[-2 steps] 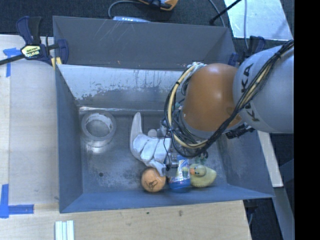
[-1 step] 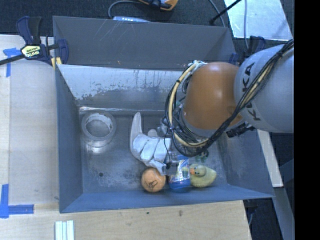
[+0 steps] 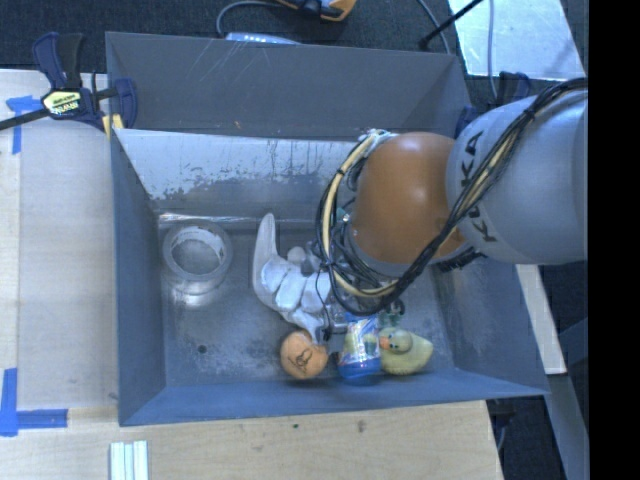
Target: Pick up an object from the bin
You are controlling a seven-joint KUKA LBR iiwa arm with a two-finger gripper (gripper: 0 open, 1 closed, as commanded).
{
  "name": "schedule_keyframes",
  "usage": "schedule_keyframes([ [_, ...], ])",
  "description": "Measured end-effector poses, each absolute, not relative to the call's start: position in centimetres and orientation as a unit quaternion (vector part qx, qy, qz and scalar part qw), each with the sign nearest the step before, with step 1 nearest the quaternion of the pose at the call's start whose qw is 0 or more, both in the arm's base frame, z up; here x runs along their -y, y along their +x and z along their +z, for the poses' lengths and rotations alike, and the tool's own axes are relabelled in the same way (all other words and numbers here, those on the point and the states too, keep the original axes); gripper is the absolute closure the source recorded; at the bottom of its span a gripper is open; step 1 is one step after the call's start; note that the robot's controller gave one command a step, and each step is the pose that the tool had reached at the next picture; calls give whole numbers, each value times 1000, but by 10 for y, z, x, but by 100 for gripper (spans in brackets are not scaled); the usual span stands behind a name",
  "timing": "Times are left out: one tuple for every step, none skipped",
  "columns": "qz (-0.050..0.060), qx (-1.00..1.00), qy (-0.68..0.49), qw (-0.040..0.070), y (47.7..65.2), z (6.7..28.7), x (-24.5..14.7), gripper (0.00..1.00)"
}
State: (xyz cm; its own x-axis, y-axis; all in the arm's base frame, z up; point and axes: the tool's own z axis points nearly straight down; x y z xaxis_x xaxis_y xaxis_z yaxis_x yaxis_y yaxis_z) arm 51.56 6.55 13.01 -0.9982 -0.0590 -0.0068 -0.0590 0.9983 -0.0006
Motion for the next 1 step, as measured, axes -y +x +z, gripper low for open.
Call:
schedule_keyframes([
  [0, -999, -33, 6, 530, 93, -78, 0],
])
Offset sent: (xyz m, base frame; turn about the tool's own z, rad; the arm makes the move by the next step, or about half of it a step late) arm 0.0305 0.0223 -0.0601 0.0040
